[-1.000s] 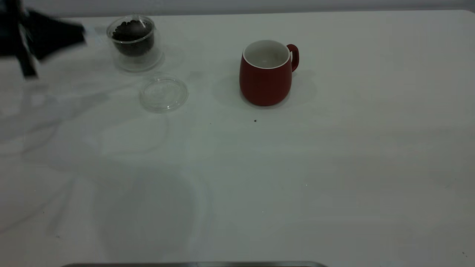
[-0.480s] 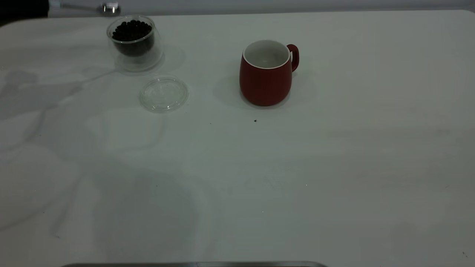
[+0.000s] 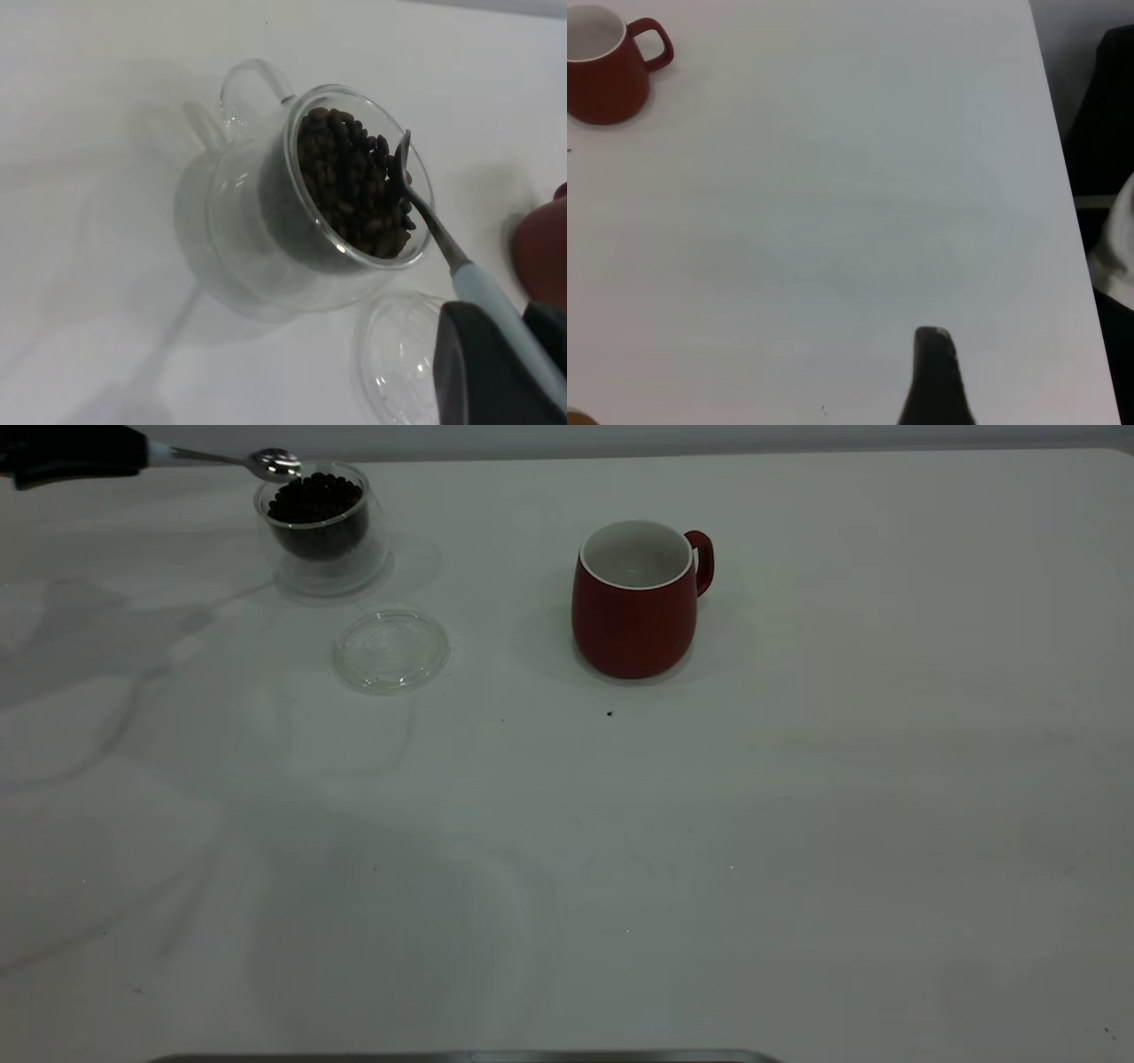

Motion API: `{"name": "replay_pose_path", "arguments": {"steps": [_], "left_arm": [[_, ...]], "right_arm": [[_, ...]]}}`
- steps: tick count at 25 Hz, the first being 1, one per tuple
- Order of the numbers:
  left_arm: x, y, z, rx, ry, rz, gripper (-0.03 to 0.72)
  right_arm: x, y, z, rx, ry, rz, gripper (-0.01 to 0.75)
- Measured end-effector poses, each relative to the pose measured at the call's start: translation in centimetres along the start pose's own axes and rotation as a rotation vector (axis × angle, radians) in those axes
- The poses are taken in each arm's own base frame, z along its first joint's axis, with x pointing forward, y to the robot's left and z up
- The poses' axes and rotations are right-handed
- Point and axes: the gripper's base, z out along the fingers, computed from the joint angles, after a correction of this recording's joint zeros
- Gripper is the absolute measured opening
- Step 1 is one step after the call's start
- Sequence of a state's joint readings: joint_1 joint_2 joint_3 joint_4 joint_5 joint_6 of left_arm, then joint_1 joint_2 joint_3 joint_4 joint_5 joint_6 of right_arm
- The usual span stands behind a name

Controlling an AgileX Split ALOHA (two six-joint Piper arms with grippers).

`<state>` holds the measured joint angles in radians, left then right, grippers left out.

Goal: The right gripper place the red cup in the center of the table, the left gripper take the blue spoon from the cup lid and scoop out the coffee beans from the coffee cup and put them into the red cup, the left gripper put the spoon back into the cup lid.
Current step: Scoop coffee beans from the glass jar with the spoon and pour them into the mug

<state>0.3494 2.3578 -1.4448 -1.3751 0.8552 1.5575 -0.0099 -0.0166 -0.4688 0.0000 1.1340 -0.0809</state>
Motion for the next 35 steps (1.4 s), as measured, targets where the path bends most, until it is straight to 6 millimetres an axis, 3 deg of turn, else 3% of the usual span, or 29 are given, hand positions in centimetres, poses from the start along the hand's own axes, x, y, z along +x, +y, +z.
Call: {"name": "replay_pose_path", "arguments": {"steps": [7,13,21,35], "left_arm": [[-0.2,-1.0,2.5,-0.076,0.031,0.067,0.118],[0.1,-0.8,3.8,-0.098,0.01,0.025,0.118],[1.6,0.1,5.1,-0.063,-0.018,-0.167,0.118],[2.1,-0.2,5.3,-0.033,0.014,-0.573,0.118]], "right_arm": [[0.0,0.0,0.0,0.0,0.0,0.0,0.59],[0.0,0.0,0.0,0.0,0.0,0.001,0.59],[0.0,0.0,0.0,0.0,0.0,0.001,0.59],[0.0,0.0,0.0,0.0,0.0,0.0,0.59]]}}
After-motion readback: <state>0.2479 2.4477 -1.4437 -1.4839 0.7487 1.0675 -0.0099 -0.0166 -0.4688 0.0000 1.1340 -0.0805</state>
